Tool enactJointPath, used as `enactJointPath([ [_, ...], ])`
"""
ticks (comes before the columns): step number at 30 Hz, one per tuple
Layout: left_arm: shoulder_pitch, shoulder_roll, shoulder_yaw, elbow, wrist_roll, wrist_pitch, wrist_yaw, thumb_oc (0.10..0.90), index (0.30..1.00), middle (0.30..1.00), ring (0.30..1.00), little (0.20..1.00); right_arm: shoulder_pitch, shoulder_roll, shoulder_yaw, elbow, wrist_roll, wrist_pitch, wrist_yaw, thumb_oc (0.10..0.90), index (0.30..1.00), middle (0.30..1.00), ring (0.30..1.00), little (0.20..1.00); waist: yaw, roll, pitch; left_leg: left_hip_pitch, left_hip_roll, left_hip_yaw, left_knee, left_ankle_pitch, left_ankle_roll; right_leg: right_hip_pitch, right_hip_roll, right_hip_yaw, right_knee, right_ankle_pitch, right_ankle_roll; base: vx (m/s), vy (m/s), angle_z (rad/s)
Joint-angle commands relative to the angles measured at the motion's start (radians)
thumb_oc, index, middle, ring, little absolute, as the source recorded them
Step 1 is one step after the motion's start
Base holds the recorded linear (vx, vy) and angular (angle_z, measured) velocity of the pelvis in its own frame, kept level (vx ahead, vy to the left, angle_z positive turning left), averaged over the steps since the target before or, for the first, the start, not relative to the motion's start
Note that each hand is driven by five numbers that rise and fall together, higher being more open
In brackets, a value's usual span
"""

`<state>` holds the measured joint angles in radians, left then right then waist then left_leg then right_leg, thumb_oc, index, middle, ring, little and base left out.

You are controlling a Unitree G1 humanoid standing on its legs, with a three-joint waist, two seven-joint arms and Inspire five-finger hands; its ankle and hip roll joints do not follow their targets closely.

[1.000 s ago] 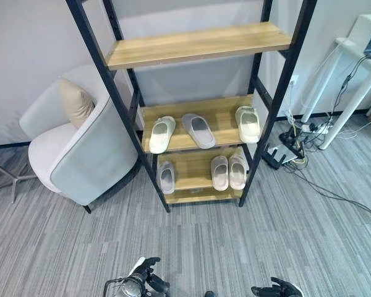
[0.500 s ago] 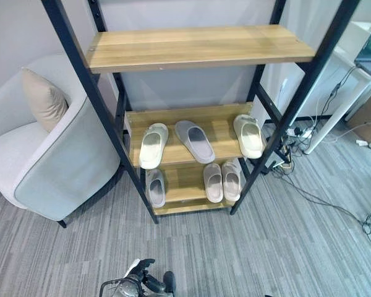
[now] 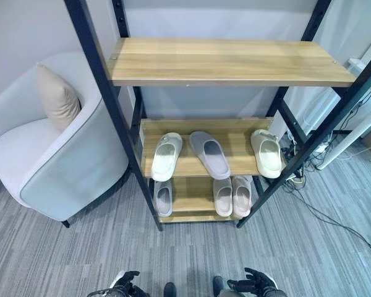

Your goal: Arrange the slippers neatly on the shoe rack.

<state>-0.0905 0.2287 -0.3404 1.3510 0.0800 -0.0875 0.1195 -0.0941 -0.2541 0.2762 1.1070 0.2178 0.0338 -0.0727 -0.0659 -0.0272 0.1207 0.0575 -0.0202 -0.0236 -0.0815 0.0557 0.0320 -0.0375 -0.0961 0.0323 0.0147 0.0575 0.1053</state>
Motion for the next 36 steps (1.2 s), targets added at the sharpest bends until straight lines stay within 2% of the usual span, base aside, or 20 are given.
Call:
enactJointPath([
  [1, 0.019, 0.01, 0.047, -0.025, -0.005, -0.021, 0.005, 0.8, 0.9, 0.9, 0.9, 0.9, 0.104, -0.073, -0.031, -0.232, -0.024, -0.163, -0.02, 0.8, 0.9, 0.9, 0.9, 0.9, -0.001, -0.001, -0.011, -0.037, 0.004, 0.058, 0.169, -0.165, -0.03, 0.015, 0.013, 0.018, 0.086, -0.13, 0.025, -0.01, -0.125, -0.09],
  [2, 0.033, 0.008, 0.061, -0.026, 0.009, -0.022, 0.013, 0.8, 0.9, 0.9, 0.9, 0.9, 0.15, -0.083, -0.027, -0.334, -0.046, -0.183, -0.008, 0.8, 0.9, 0.9, 0.9, 0.9, -0.006, 0.001, -0.01, -0.033, 0.011, 0.059, 0.164, -0.163, -0.038, 0.028, 0.022, 0.014, 0.077, -0.136, 0.017, -0.01, -0.076, -0.15],
  [3, 0.033, 0.008, 0.061, -0.026, 0.009, -0.022, 0.013, 0.8, 0.9, 0.9, 0.9, 0.9, 0.15, -0.083, -0.027, -0.334, -0.046, -0.183, -0.008, 0.8, 0.9, 0.9, 0.9, 0.9, -0.006, 0.001, -0.01, -0.033, 0.011, 0.058, 0.164, -0.163, -0.038, 0.028, 0.022, 0.014, 0.077, -0.136, 0.017, -0.01, -0.142, -0.18],
  [4, 0.037, -0.001, 0.053, -0.03, 0.036, -0.023, 0.017, 0.8, 0.9, 0.9, 0.9, 0.9, 0.164, -0.097, -0.014, -0.41, -0.049, -0.197, 0.016, 0.8, 0.9, 0.9, 0.9, 0.9, -0.005, 0.003, -0.012, -0.028, 0.019, 0.051, 0.156, -0.159, -0.044, 0.04, 0.029, 0.005, 0.068, -0.144, 0.008, 0.0, -0.068, -0.07],
  [9, 0.041, -0.011, 0.028, -0.044, 0.063, -0.03, 0.008, 0.8, 0.9, 0.9, 0.9, 0.9, 0.167, -0.121, 0.034, -0.49, 0.008, -0.204, 0.101, 0.8, 0.9, 0.9, 0.9, 0.9, 0.007, 0.001, -0.015, -0.015, 0.03, 0.032, 0.135, -0.145, -0.057, 0.067, 0.04, -0.018, 0.045, -0.154, -0.006, 0.0, -0.087, 0.11],
  [13, 0.026, -0.013, -0.015, -0.079, 0.093, -0.035, -0.01, 0.8, 0.9, 0.9, 0.9, 0.9, 0.132, -0.148, 0.143, -0.589, 0.007, -0.19, 0.181, 0.8, 0.9, 0.9, 0.9, 0.9, 0.027, -0.006, -0.02, -0.008, 0.038, 0.016, 0.105, -0.128, -0.064, 0.095, 0.045, -0.043, 0.004, -0.154, -0.013, -0.02, -0.053, 0.09],
  [17, 0.015, -0.021, -0.026, -0.088, 0.096, -0.037, -0.006, 0.8, 0.9, 0.9, 0.9, 0.9, 0.106, -0.162, 0.181, -0.684, 0.011, -0.207, 0.199, 0.8, 0.9, 0.9, 0.9, 0.9, 0.034, -0.006, -0.021, 0.0, 0.042, 0.009, 0.081, -0.117, -0.065, 0.11, 0.047, -0.054, -0.029, -0.147, -0.013, -0.02, -0.008, 0.11],
  [21, 0.005, -0.038, -0.045, -0.078, 0.116, -0.038, 0.002, 0.8, 0.9, 0.9, 0.9, 0.9, 0.026, -0.204, 0.235, -0.887, 0.029, -0.235, 0.23, 0.8, 0.9, 0.9, 0.9, 0.9, 0.047, -0.007, -0.024, -0.001, 0.044, 0.004, 0.043, -0.089, -0.065, 0.116, 0.049, -0.061, -0.069, -0.124, -0.011, -0.02, 0.003, 0.02],
  [22, 0.005, -0.039, -0.045, -0.078, 0.116, -0.038, 0.002, 0.8, 0.9, 0.9, 0.9, 0.9, 0.027, -0.204, 0.235, -0.888, 0.029, -0.234, 0.23, 0.8, 0.9, 0.9, 0.9, 0.9, 0.047, -0.007, -0.024, 0.0, 0.044, 0.004, 0.042, -0.089, -0.065, 0.117, 0.049, -0.061, -0.07, -0.123, -0.011, 0.01, 0.014, 0.06],
  [23, 0.007, -0.046, -0.048, -0.07, 0.132, -0.037, 0.007, 0.8, 0.9, 0.9, 0.9, 0.9, -0.009, -0.228, 0.242, -0.98, 0.01, -0.247, 0.228, 0.8, 0.9, 0.9, 0.9, 0.9, 0.05, -0.006, -0.027, 0.004, 0.043, 0.004, 0.023, -0.081, -0.066, 0.121, 0.051, -0.064, -0.083, -0.119, -0.008, 0.02, 0.016, 0.08],
  [28, 0.028, -0.057, -0.05, -0.061, 0.153, -0.041, 0.021, 0.8, 0.9, 0.9, 0.9, 0.9, -0.063, -0.288, 0.169, -1.188, -0.026, -0.289, 0.165, 0.8, 0.9, 0.9, 0.9, 0.9, 0.057, -0.004, -0.038, 0.013, 0.042, 0.002, -0.001, -0.076, -0.067, 0.13, 0.052, -0.072, -0.1, -0.116, -0.004, 0.04, 0.021, 0.11],
  [36, 0.06, -0.067, -0.039, -0.051, 0.142, -0.041, 0.03, 0.8, 0.9, 0.9, 0.9, 0.9, -0.145, -0.309, -0.036, -1.177, -0.19, -0.32, -0.077, 0.8, 0.9, 0.9, 0.9, 0.9, 0.075, -0.005, -0.038, 0.012, 0.037, -0.01, -0.006, -0.08, -0.062, 0.13, 0.052, -0.083, -0.102, -0.117, -0.002, 0.04, 0.024, 0.04],
])
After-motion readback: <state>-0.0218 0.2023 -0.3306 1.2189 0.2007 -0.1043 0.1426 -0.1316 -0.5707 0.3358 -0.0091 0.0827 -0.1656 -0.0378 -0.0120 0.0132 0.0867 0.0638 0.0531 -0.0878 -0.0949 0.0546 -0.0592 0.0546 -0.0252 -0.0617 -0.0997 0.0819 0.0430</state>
